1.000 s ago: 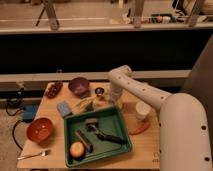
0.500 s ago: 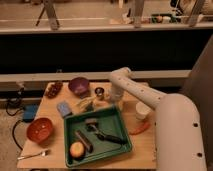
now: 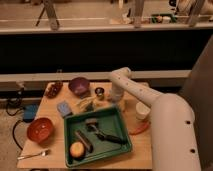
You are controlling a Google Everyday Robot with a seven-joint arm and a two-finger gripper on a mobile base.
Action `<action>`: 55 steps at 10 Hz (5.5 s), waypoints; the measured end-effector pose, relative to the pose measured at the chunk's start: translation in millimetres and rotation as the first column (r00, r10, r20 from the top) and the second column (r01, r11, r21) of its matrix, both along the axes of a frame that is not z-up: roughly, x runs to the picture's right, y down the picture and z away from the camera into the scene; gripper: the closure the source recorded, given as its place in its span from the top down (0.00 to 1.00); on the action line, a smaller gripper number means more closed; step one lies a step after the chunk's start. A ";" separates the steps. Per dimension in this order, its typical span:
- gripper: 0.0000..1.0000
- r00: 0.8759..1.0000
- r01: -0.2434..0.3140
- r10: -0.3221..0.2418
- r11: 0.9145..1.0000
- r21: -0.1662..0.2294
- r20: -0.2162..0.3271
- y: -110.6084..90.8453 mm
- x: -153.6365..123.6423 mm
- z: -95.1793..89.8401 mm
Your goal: Place towel in purple bowl
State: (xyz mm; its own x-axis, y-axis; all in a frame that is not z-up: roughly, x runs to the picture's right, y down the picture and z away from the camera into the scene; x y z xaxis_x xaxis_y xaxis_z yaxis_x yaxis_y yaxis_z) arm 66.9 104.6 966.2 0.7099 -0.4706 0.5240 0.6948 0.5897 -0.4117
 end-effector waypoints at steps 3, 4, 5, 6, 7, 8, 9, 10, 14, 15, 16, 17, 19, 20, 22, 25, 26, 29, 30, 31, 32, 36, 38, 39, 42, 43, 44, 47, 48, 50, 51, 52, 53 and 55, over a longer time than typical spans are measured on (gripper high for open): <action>0.28 1.000 -0.002 0.002 1.000 -0.007 -0.005 -1.4 4.5 -4.8; 0.18 1.000 -0.003 0.003 1.000 -0.005 -0.006 -3.5 5.4 -6.3; 0.06 1.000 0.001 -0.001 1.000 -0.004 -0.010 -4.4 8.1 -7.4; 0.01 1.000 0.004 -0.004 1.000 -0.004 -0.011 -5.0 9.0 -8.2; 0.00 1.000 0.003 -0.003 1.000 -0.004 -0.010 -5.2 8.2 -8.7; 0.00 1.000 0.003 -0.003 1.000 -0.004 -0.008 -5.3 6.5 -8.6; 0.00 1.000 0.005 -0.005 1.000 -0.004 -0.006 -5.2 6.4 -9.9; 0.00 1.000 0.007 -0.007 1.000 0.012 -0.004 -9.6 8.6 -15.6; 0.00 1.000 0.015 -0.016 0.997 0.077 0.010 -46.3 11.7 -46.8; 0.00 1.000 0.021 -0.022 0.995 0.093 0.016 -52.7 12.2 -51.3; 0.00 0.999 0.023 -0.025 0.994 0.105 0.021 -59.1 12.8 -55.6; 0.00 0.999 0.025 -0.028 0.993 0.116 0.025 -66.8 11.1 -60.7; 0.00 0.998 0.036 -0.042 0.989 0.144 0.045 -90.3 -0.9 -78.2; 0.00 0.997 0.044 -0.054 0.986 0.161 0.058 -98.7 -7.4 -85.4; 0.00 0.994 0.056 -0.073 0.980 0.190 0.080 -109.9 -15.8 -93.4; 0.00 0.988 0.076 -0.104 0.971 0.228 0.117 -126.2 -37.9 -105.1; 0.00 0.984 0.085 -0.120 0.967 0.240 0.132 -131.5 -49.0 -110.5; 0.00 0.973 0.104 -0.154 0.957 0.271 0.170 -141.8 -65.4 -119.1; 0.00 0.970 0.109 -0.163 0.955 0.276 0.182 -142.3 -75.8 -120.2; 0.00 0.965 0.118 -0.177 0.952 0.282 0.195 -142.5 -89.7 -122.0; 0.00 0.959 0.126 -0.191 0.949 0.290 0.209 -143.1 -105.0 -123.6; 0.00 0.936 0.150 -0.237 0.937 0.315 0.259 -147.0 -142.9 -126.5; 0.00 0.928 0.152 -0.247 0.935 0.322 0.279 -148.7 -154.4 -119.2; 0.00 0.923 0.154 -0.253 0.933 0.325 0.289 -151.2 -157.9 -113.7; 0.00 0.916 0.148 -0.255 0.932 0.331 0.310 -154.3 -165.9 -107.0; 0.00 0.913 0.143 -0.253 0.933 0.331 0.319 -153.1 -168.2 -105.0; 0.00 0.911 0.137 -0.251 0.933 0.333 0.326 -154.1 -170.7 -101.4; 0.00 0.905 0.124 -0.245 0.934 0.335 0.347 -157.1 -178.4 -93.6; 0.00 0.903 0.120 -0.243 0.935 0.334 0.354 -157.8 -181.1 -90.8; 0.00 0.901 0.112 -0.237 0.936 0.333 0.364 -159.7 -182.2 -85.0; 0.00 0.899 0.107 -0.234 0.937 0.332 0.371 -160.8 -184.4 -82.7; 0.00 0.897 0.103 -0.231 0.939 0.329 0.378 -161.3 -186.5 -78.6; 0.00 0.896 0.099 -0.227 0.940 0.326 0.383 -162.5 -188.5 -73.5; 0.00 0.893 0.092 -0.222 0.942 0.324 0.391 -164.6 -192.1 -67.4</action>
